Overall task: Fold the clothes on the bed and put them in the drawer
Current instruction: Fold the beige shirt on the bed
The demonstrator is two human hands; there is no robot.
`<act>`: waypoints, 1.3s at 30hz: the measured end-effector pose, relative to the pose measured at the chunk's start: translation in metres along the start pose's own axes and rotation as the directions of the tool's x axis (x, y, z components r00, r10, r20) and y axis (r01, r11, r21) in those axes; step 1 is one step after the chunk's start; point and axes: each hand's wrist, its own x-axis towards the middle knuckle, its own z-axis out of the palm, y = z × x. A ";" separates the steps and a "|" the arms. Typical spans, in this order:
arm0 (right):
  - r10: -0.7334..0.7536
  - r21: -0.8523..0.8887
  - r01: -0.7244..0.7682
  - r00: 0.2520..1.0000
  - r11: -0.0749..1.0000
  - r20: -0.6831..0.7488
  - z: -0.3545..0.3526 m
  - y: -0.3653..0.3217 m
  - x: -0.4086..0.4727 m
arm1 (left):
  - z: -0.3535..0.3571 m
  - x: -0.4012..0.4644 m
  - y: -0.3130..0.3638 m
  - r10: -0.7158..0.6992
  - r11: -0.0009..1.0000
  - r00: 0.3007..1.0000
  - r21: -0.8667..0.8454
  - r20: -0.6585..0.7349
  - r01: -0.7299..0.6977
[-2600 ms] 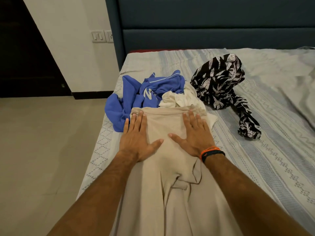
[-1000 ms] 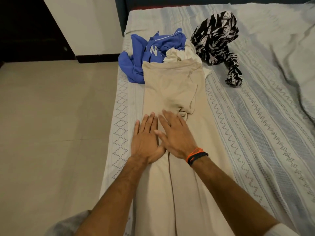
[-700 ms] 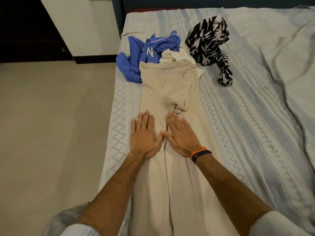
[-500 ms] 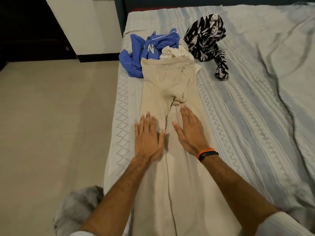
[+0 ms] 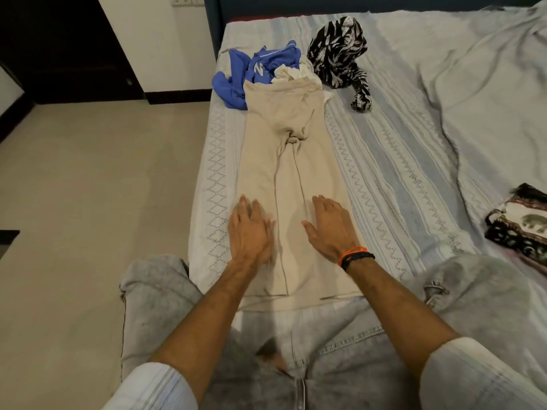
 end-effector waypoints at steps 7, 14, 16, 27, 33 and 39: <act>0.490 0.106 -0.484 0.871 0.868 -0.032 -0.016 0.008 -0.029 | -0.020 -0.038 0.011 -0.388 0.904 0.922 -0.190 0.007 0.382; 0.451 0.355 -0.513 0.858 0.782 0.247 -0.030 0.033 -0.032 | -0.039 -0.023 0.001 -0.459 0.638 0.802 -0.486 0.383 0.597; 0.414 0.407 -0.501 0.864 0.764 0.285 -0.033 0.038 -0.029 | -0.038 -0.015 -0.008 -0.407 0.574 0.781 -0.532 0.474 0.622; 0.344 0.701 -0.532 0.845 0.474 0.409 -0.059 0.044 0.020 | -0.066 0.026 -0.021 -0.159 0.324 0.694 -0.627 0.702 0.708; 0.179 0.865 -0.494 0.847 -0.084 0.501 -0.080 0.047 0.078 | -0.079 0.085 -0.024 0.009 -0.359 0.760 -0.707 0.650 0.609; 0.117 0.895 -0.429 0.889 -0.124 0.442 -0.058 0.038 0.123 | -0.058 0.146 -0.025 -0.133 -0.429 0.802 -0.764 0.582 0.483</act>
